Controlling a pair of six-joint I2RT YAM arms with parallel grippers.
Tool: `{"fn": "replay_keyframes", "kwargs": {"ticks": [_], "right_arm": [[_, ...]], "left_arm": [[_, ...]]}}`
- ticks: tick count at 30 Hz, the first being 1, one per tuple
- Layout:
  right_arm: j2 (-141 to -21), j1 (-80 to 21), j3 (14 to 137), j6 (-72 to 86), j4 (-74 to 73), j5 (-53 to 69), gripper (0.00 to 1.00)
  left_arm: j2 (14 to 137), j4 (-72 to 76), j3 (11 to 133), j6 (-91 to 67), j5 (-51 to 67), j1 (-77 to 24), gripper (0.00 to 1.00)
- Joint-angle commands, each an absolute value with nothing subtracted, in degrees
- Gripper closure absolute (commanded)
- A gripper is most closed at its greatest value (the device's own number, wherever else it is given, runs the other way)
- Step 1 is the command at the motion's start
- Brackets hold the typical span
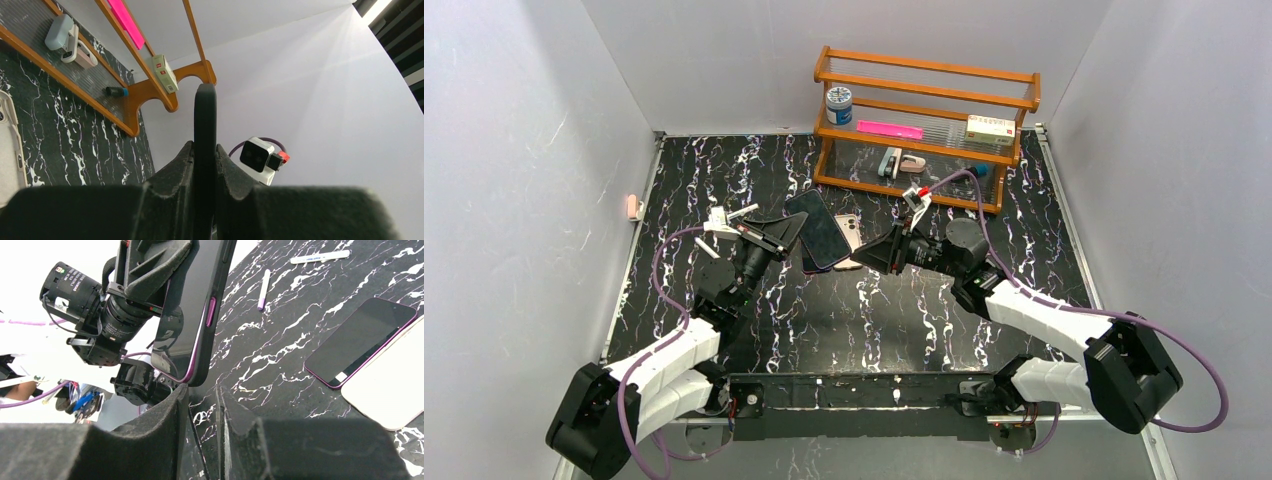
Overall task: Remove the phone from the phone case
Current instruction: Remove the phone case from the phone.
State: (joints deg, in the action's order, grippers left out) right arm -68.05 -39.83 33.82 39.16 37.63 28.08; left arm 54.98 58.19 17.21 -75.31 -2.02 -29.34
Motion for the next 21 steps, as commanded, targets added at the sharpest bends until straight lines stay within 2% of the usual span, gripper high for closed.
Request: {"fn": "replay_keyframes", "kwargs": {"ticks": [1, 7, 21], "right_arm": [[-68.47, -39.55, 34.9, 39.9, 42.82, 29.18, 0.67], [-68.68, -39.24, 34.9, 41.07, 44.18, 29.57, 0.68], [-72.39, -38.71, 35.06, 41.69, 46.24, 30.89, 0.79]], "left_arm": [[53.99, 62.23, 18.99, -76.89, -1.15, -29.09, 1.0], [53.48, 62.24, 18.72, -77.02, -0.99, -29.09, 1.0], [53.21, 65.16, 18.97, -83.18, 2.25, -29.16, 1.0]]}}
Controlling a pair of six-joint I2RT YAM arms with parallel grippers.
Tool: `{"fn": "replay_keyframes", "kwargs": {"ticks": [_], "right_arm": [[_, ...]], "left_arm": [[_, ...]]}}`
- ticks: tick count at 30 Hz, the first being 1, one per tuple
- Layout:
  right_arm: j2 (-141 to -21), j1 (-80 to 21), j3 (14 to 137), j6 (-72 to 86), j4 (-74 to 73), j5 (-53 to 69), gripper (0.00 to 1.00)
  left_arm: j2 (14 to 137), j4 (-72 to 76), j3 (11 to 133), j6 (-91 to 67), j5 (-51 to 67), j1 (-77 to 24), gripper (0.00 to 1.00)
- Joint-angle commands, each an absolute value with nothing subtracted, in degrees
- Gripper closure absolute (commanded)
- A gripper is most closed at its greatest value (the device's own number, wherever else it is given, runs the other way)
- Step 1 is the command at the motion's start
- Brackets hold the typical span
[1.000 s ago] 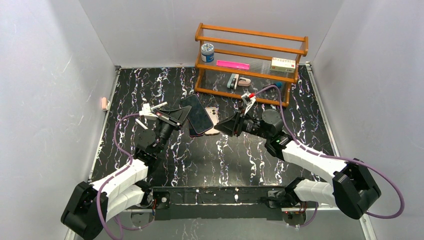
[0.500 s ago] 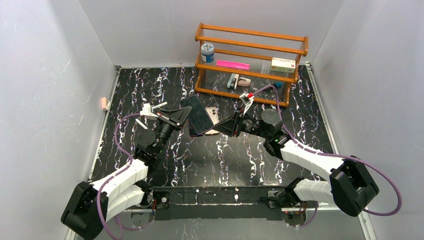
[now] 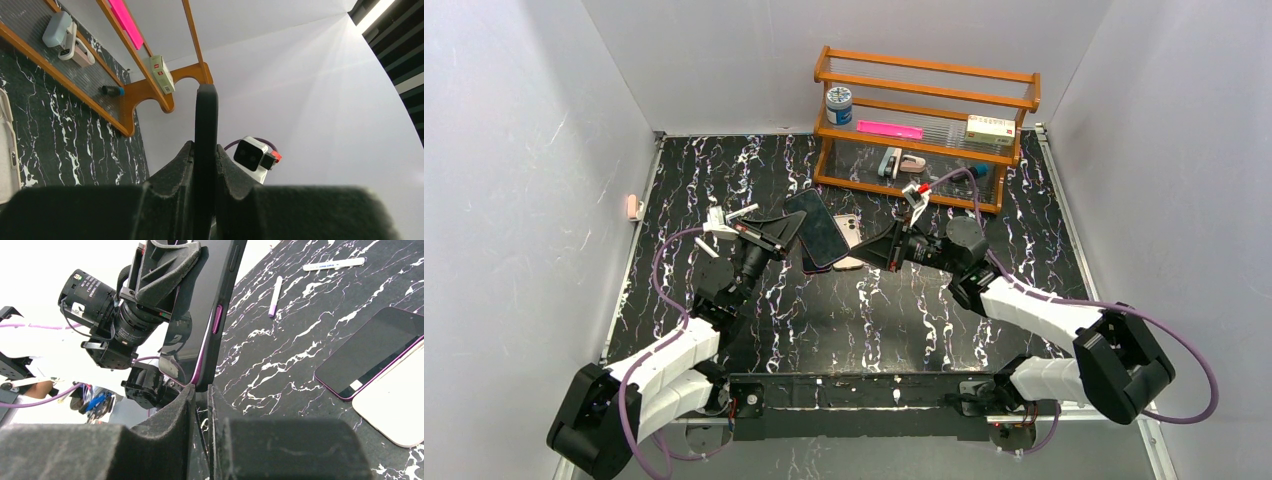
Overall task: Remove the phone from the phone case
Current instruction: Remove the phone case from the phone.
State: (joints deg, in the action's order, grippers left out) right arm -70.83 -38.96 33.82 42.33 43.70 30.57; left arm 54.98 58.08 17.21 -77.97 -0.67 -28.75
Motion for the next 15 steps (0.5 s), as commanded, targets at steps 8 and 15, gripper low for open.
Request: {"fn": "replay_keyframes", "kwargs": {"ticks": [8, 15], "right_arm": [[-75.78, -38.75, 35.41, 40.11, 46.14, 31.73, 0.81], [-77.2, -38.68, 37.79, 39.91, 46.49, 31.35, 0.81]], "left_arm": [[55.49, 71.14, 18.96, -87.86, 3.15, -29.42, 1.0], [56.71, 71.5, 19.29, -86.32, 3.73, -30.68, 1.0]]}}
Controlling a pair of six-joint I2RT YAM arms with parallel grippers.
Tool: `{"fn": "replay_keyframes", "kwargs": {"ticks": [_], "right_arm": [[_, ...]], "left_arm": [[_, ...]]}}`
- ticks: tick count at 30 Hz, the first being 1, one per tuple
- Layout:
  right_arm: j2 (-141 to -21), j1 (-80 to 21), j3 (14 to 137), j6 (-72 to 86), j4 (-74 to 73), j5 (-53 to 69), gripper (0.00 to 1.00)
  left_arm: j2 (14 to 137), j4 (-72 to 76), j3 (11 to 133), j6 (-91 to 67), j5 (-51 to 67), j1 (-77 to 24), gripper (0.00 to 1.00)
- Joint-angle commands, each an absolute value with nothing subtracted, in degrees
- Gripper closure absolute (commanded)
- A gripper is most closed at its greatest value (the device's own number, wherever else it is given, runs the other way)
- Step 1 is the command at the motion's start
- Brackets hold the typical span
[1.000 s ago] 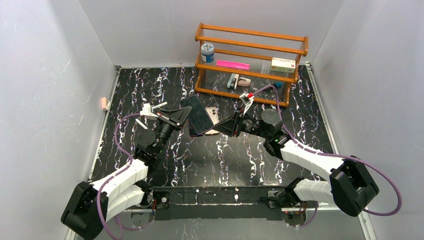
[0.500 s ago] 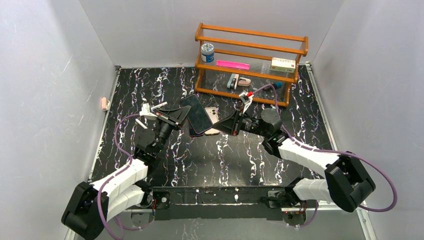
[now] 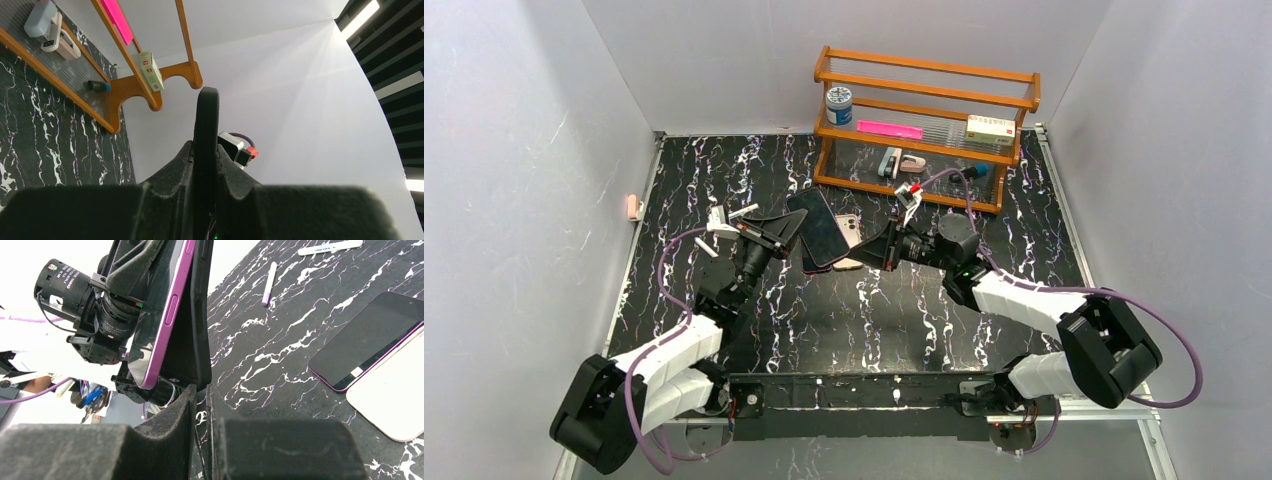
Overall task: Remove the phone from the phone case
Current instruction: Remove the phone case from the phone.
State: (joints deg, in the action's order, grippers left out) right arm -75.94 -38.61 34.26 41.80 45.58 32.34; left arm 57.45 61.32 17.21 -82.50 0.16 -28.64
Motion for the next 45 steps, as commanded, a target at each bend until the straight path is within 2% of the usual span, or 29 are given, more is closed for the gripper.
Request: {"fn": "replay_keyframes", "kwargs": {"ticks": [1, 6, 13, 20, 26, 34, 45], "right_arm": [[-77.37, -38.75, 38.36, 39.9, 46.54, 31.25, 0.8], [-76.7, -38.73, 39.97, 40.25, 46.6, 30.77, 0.74], [-71.64, -38.68, 37.93, 39.07, 41.9, 28.8, 0.54], [-64.21, -38.69, 36.92, 34.99, 31.71, 23.39, 0.41], [-63.24, -38.72, 37.44, 38.17, 32.03, 28.18, 0.41], [-70.75, -38.74, 36.54, 48.73, 44.89, 35.46, 0.46], [-77.66, -38.75, 36.43, 55.48, 53.19, 38.08, 0.51]], "left_arm": [[57.02, 71.46, 19.18, -85.85, 3.77, -31.0, 1.0], [57.39, 71.41, 16.65, -82.01, 1.76, -31.12, 1.0], [59.55, 71.1, 15.48, -76.4, -1.06, -29.17, 1.0], [60.81, 70.88, 16.64, -73.73, -1.11, -25.39, 1.0], [61.58, 70.51, 17.14, -73.16, -0.37, -24.61, 1.0], [61.2, 70.49, 17.93, -73.91, 1.84, -24.61, 1.0], [60.73, 70.84, 18.27, -76.38, 3.61, -24.61, 1.0]]}}
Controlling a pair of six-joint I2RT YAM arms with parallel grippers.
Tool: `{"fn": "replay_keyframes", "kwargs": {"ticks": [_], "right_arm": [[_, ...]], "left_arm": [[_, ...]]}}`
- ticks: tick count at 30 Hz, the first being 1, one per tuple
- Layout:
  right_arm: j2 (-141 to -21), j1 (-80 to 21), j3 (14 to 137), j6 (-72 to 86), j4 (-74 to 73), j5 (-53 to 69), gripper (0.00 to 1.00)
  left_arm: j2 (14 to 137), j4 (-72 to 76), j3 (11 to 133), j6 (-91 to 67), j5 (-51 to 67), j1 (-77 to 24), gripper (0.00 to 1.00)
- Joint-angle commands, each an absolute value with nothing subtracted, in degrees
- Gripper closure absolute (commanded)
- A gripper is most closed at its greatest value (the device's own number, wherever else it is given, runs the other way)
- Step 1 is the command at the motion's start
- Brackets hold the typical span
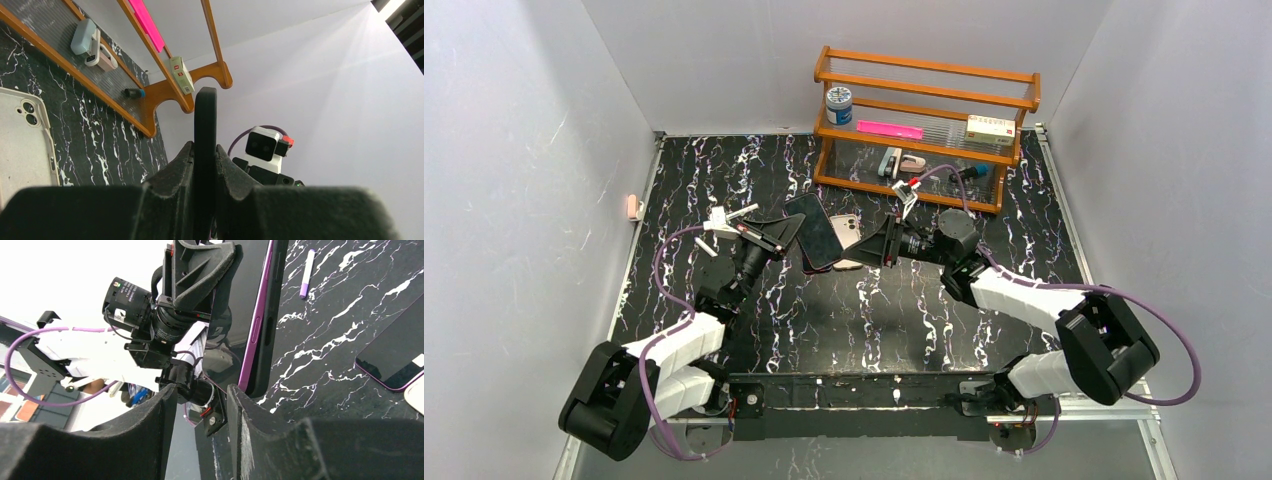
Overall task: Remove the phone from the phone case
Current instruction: Remove the phone case from the phone.
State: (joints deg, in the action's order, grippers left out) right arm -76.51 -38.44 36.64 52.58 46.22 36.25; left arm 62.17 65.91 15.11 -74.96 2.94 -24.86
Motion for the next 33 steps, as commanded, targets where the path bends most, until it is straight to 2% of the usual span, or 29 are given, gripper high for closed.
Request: {"fn": "replay_keyframes", "kwargs": {"ticks": [1, 21, 33], "right_arm": [[-77.88, -38.74, 36.46, 55.6, 53.37, 38.13, 0.51], [-73.05, -38.67, 35.77, 48.81, 44.1, 31.56, 0.53], [-73.59, -38.61, 35.94, 48.41, 44.84, 32.3, 0.59]], "left_arm": [[60.51, 70.84, 18.28, -76.44, 3.67, -24.61, 1.0], [58.98, 71.02, 18.11, -76.63, 4.0, -24.61, 1.0], [58.82, 71.1, 18.63, -77.47, 5.12, -24.61, 1.0]]}}
